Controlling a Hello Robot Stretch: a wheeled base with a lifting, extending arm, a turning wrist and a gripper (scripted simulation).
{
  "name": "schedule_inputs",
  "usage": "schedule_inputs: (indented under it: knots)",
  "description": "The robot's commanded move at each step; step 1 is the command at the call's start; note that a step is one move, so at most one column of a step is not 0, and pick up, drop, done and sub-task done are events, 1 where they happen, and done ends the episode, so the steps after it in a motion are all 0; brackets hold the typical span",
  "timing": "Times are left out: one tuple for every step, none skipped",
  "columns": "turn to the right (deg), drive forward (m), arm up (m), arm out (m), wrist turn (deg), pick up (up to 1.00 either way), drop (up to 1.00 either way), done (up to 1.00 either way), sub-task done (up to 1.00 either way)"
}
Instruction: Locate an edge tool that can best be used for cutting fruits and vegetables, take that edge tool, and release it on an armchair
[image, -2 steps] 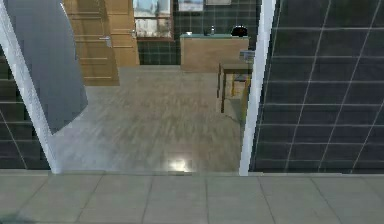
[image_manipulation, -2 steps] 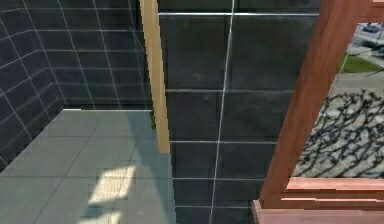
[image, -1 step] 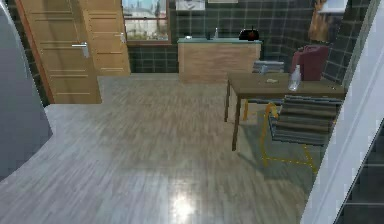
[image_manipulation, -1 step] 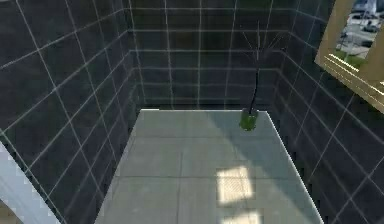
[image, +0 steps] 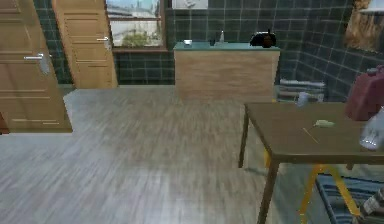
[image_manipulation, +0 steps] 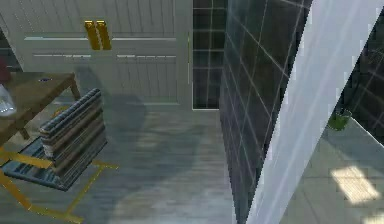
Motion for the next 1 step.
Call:
schedule_inputs:
  knots:
    - [0.0,1.0,0.0,0.0,0.0,0.0,0.0,0.0,0.0]
